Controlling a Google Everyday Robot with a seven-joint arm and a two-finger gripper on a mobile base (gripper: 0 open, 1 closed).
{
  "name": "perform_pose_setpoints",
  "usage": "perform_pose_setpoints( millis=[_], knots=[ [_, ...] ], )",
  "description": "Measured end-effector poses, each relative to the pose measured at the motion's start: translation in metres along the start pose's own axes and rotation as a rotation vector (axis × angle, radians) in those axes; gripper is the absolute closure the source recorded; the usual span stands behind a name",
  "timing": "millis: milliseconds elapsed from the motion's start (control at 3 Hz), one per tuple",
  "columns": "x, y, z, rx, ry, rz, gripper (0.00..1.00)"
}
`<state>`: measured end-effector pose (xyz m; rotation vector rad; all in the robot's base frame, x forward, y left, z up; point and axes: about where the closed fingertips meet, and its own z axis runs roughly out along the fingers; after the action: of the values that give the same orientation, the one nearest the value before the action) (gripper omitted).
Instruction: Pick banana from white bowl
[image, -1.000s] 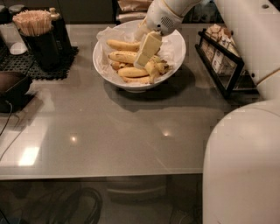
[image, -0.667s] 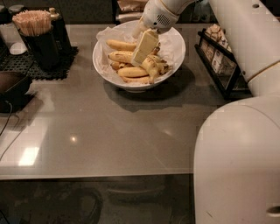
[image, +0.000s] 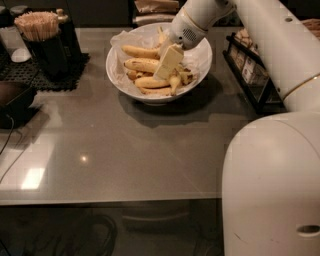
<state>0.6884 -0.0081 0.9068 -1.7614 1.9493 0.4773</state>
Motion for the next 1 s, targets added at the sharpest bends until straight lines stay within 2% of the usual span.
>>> perform_pose_setpoints(
  millis=[333, 667, 1000],
  knots=[
    [0.013, 0.001, 0.004, -0.01, -0.012, 0.049, 0.47],
    [0.014, 0.005, 0.001, -0.01, -0.04, 0.056, 0.7],
    [0.006, 0.011, -0.013, 0.015, -0.072, 0.035, 0.93]
  ],
)
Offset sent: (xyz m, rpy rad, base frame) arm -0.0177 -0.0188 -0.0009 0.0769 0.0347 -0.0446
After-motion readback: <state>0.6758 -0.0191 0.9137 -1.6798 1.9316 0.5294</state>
